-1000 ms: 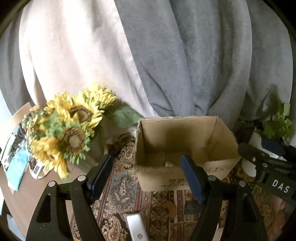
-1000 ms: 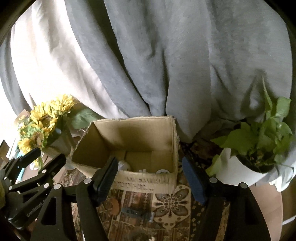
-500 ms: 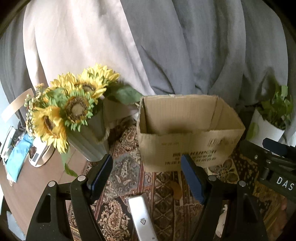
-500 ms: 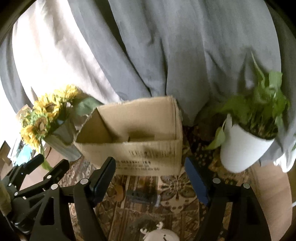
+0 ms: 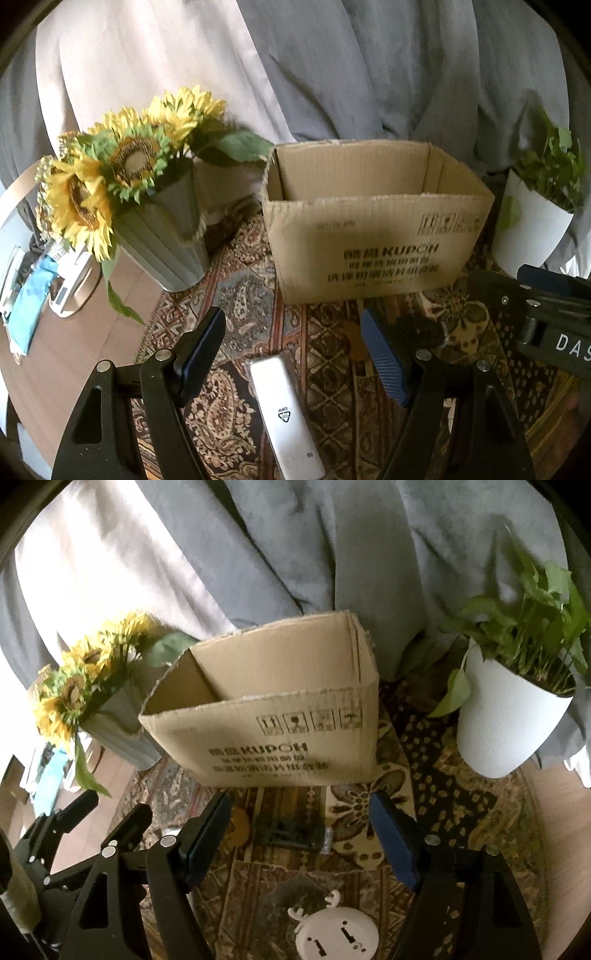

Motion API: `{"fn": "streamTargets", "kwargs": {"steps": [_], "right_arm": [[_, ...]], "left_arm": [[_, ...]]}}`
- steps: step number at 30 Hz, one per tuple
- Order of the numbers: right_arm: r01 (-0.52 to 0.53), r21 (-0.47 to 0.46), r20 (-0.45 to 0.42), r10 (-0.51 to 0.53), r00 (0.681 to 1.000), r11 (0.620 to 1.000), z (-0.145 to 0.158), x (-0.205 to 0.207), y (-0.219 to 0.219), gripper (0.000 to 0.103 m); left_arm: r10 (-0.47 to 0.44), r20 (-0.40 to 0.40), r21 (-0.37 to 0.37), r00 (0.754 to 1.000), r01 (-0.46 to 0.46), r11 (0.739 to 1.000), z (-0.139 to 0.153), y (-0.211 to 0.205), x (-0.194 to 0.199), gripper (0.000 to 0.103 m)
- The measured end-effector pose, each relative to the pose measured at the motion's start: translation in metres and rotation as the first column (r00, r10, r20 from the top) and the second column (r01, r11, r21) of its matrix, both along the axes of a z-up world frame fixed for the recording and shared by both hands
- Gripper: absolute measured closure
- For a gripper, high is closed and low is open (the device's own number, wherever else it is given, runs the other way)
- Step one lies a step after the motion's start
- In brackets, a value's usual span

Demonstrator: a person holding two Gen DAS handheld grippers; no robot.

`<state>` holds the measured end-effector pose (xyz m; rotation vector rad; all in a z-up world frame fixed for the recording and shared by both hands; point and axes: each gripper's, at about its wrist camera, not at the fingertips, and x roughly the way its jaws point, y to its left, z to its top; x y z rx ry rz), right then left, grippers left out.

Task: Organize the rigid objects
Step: 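Withdraw both open tools from the box, then lower the open left tool onto the brown wooden piece beside the box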

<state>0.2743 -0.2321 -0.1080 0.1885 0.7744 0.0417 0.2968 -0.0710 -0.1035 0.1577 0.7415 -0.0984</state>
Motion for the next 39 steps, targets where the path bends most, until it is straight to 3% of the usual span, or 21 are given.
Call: {"fn": "streamTargets", "kwargs": {"steps": [20,39], "right_arm": [[-0.023,0.073,-0.215,0.038,0.976,0.997,-0.064,0.022,0.008,0.025],[-0.014,0.063,-0.311,0.032,0.950,0.998,-0.096,0.052,0.030,0.024]], "left_arm": [[-0.114,-0.105,-0.004,0.988,0.114,0.993,-0.060,-0.010,0.003,0.029],[-0.178,-0.171,0.034,0.969,0.186,0.982,-0.093,-0.029,0.022,0.033]]}}
